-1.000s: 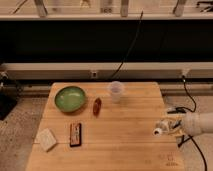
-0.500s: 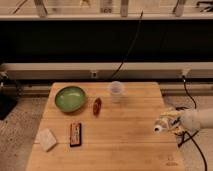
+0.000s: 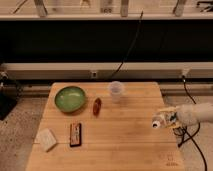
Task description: Stand the bottle upright
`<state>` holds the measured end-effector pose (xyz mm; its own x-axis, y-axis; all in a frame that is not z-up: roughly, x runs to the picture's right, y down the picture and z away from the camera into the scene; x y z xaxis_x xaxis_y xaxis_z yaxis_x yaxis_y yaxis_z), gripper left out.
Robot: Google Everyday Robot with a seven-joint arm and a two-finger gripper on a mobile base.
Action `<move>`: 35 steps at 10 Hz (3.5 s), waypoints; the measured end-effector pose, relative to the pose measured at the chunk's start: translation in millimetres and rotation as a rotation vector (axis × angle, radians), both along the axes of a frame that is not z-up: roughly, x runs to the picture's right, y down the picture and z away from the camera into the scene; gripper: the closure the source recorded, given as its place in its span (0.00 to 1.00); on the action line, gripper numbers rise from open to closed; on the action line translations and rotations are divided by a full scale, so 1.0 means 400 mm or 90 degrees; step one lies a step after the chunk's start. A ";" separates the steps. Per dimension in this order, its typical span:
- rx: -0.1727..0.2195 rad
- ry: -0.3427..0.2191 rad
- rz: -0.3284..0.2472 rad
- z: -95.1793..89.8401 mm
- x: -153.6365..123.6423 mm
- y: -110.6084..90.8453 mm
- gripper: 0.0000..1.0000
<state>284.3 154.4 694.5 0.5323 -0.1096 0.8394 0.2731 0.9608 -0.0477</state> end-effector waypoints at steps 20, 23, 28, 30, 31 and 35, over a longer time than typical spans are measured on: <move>-0.145 -0.027 0.022 -0.035 0.103 0.124 1.00; -0.177 -0.006 0.023 -0.030 0.115 0.119 1.00; -0.210 0.025 0.008 -0.016 0.139 0.113 1.00; -0.217 0.037 0.001 -0.010 0.148 0.111 1.00; -0.221 0.042 -0.001 -0.006 0.150 0.110 1.00; -0.233 0.060 -0.018 0.005 0.162 0.108 1.00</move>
